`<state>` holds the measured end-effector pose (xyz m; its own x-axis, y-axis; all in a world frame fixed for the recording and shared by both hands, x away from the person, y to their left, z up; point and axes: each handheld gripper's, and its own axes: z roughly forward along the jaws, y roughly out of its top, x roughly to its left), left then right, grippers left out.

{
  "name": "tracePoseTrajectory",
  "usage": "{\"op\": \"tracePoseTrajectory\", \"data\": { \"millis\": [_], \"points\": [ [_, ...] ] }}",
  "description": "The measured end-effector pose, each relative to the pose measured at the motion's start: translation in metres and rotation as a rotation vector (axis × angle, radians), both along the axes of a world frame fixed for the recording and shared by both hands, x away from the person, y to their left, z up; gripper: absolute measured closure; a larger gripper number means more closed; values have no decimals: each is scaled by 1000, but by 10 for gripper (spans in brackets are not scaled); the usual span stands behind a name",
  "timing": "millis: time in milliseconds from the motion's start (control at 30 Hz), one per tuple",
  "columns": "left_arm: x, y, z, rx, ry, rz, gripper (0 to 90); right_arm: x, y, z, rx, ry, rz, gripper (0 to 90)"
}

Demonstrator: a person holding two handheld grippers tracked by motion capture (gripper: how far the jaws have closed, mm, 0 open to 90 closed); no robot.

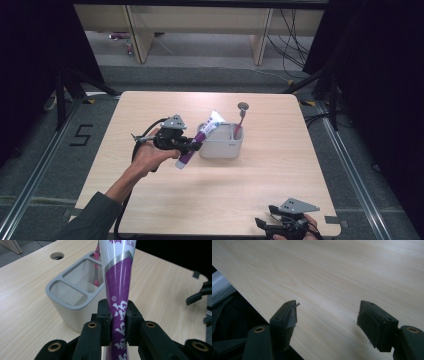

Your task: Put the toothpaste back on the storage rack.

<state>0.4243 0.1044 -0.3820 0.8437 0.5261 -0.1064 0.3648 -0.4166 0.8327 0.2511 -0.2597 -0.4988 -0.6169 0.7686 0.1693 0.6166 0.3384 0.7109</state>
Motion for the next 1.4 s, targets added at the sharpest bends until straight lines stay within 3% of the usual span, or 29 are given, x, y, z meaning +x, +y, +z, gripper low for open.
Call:
{"op": "tracePoseTrajectory", "data": {
  "millis": [67,100,133,267,567,733,800,833,867,967,1233,1267,1400],
  "points": [
    [4,-3,1,-36,4,14,774,0,0,0,-3,-1,0,321],
    [5,-4,2,-45,-17,40,774,1,-1,-1,-2,-14,8,321],
    [10,-5,4,-68,-3,40,775,0,0,0,-1,1,-1,321],
    [18,-11,9,-99,-16,68,775,0,0,0,2,1,1,321],
    [33,-30,22,-127,-44,116,774,0,0,0,-5,-7,2,321],
    [43,-40,26,-150,-55,168,774,-1,1,0,11,14,-3,321],
    [47,-44,27,-146,-65,177,774,-1,0,0,0,-5,8,321],
    [48,-46,27,-150,-66,182,774,-1,0,1,1,-3,5,321],
    [50,-48,27,-155,-69,191,774,-2,2,1,17,33,-11,321],
    [55,-54,25,-173,-76,198,774,-1,-1,1,-3,-9,9,321],
    [65,-67,18,-158,-89,214,774,-2,-2,2,-2,-18,9,321],
    [66,-69,18,-162,-86,225,774,-3,0,2,23,14,-3,321],
    [70,-75,16,-175,-91,235,774,-3,-2,3,7,-15,7,321]
  ]
}}
